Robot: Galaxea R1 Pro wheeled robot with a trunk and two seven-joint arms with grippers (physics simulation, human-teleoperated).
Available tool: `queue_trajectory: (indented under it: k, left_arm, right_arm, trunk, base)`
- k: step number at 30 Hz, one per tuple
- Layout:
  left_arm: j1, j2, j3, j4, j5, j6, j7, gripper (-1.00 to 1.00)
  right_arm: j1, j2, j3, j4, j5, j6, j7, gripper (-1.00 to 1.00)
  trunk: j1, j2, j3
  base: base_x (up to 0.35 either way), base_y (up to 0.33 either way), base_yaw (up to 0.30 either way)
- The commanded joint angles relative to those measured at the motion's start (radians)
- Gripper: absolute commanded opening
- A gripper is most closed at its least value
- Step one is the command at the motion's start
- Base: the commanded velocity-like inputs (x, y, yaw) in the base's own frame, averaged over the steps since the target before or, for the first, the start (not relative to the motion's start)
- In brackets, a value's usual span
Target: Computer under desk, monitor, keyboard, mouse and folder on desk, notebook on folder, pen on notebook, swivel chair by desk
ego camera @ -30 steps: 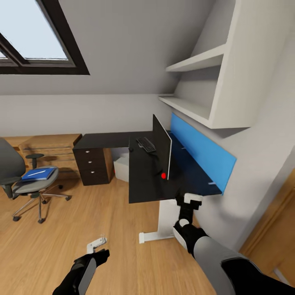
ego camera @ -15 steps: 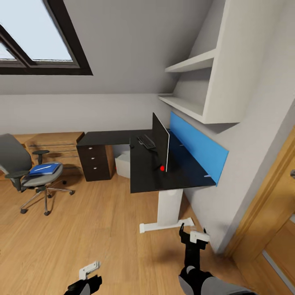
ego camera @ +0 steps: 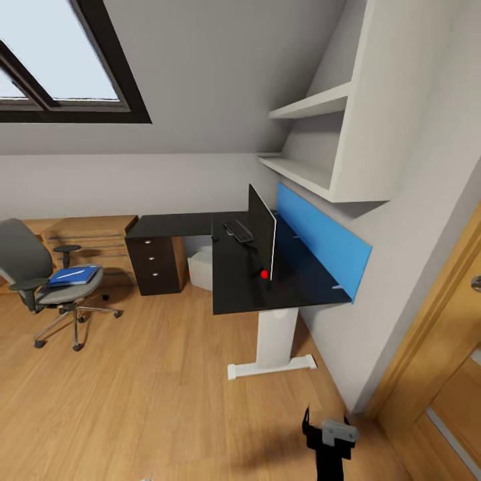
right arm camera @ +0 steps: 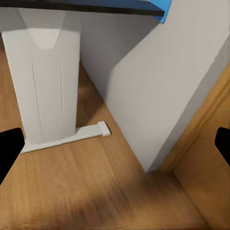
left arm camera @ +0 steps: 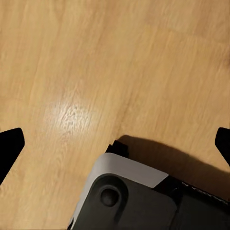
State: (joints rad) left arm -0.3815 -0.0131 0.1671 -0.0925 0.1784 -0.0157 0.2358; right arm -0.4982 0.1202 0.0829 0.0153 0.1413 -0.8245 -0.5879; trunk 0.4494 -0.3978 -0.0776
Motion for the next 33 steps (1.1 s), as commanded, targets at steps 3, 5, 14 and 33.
queue_trajectory:
  k: [3, 5, 14, 33]
  left_arm:
    - [-0.001, -0.003, 0.004, 0.033, -0.033, -0.068, 0.0, 1.0]
    - [-0.001, -0.003, 0.004, 0.035, -0.035, -0.071, 0.0, 1.0]
    - [-0.001, -0.007, 0.006, 0.068, -0.035, -0.078, 0.0, 1.0]
    - [-0.001, -0.013, 0.005, 0.068, -0.036, -0.079, 0.0, 1.0]
  right_arm:
    - [0.019, -0.071, 0.006, 0.006, 0.0, 0.005, 0.164, 1.0]
    - [0.02, -0.078, 0.005, 0.005, -0.001, 0.005, 0.178, 1.0]
    - [0.026, -0.03, 0.005, 0.008, -0.006, 0.014, 0.19, 1.0]
    - [0.05, -0.002, 0.005, 0.008, -0.006, 0.013, 0.194, 1.0]
  trunk:
    - [0.001, -0.002, -0.002]
    - [0.001, -0.002, -0.002]
    - [0.001, -0.002, -0.002]
    - [0.001, -0.002, -0.003]
  base:
    - [0.0, 0.0, 0.004]
    - [0.0, 0.0, 0.113]
    - [0.016, 0.088, 0.279]
    - [0.086, 0.309, 0.177]
